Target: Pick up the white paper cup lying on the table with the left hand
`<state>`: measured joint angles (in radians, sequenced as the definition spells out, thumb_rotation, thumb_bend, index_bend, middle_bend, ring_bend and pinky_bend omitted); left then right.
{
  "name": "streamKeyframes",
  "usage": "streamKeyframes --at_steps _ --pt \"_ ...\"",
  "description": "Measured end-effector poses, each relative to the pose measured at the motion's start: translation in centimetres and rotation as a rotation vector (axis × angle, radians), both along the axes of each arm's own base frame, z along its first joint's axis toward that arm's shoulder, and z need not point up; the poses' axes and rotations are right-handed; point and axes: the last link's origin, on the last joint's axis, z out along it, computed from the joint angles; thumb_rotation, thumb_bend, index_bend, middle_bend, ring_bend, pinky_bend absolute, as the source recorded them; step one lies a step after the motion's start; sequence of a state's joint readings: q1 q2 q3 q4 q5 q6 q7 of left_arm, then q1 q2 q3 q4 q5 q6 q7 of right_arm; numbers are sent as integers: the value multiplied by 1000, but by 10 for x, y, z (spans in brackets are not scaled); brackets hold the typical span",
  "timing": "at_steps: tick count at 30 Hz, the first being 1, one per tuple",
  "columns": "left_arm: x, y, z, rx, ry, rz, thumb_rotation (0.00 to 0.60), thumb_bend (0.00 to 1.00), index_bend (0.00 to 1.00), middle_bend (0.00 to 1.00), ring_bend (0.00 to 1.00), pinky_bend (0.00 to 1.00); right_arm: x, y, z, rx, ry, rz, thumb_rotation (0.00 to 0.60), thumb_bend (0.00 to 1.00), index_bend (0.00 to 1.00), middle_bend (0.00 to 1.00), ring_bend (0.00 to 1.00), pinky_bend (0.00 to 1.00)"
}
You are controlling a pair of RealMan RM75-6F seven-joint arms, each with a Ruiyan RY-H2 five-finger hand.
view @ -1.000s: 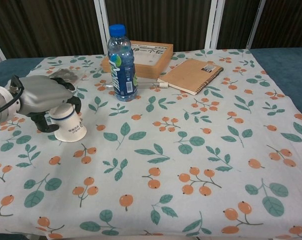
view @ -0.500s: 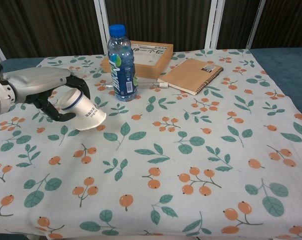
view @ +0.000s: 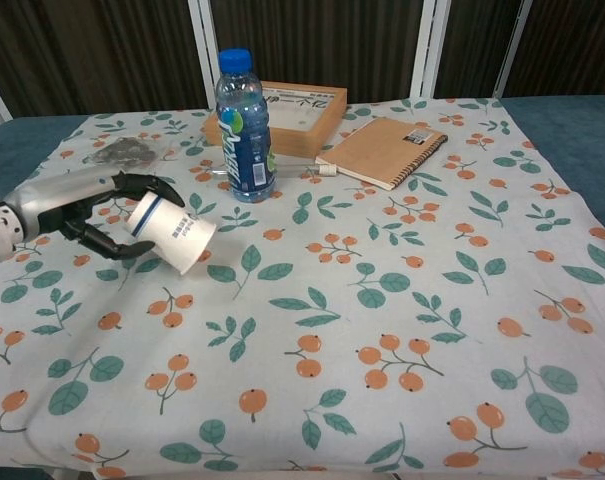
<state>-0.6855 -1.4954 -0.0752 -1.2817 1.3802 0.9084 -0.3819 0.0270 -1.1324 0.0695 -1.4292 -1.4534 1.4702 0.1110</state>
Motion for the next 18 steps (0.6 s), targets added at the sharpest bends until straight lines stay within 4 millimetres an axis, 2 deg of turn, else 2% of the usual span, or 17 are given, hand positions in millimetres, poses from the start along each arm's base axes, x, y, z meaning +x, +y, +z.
streamKeyframes --at_steps 4,13,18 --pt "-5 -2 -3 -25 30 -2 600 380 0 12 0 56 0 0 0 3 -3 -1 600 72 0 0 0 0" --pt "-4 -3 5 31 164 -93 600 370 0 0 0 9 -3 0 -1 9 -6 -10 600 71 0 0 0 0" --pt "2 -5 10 115 328 -217 600 370 0 0 0 0 -4 -1 -2 16 -10 -12 600 72 0 0 0 0"
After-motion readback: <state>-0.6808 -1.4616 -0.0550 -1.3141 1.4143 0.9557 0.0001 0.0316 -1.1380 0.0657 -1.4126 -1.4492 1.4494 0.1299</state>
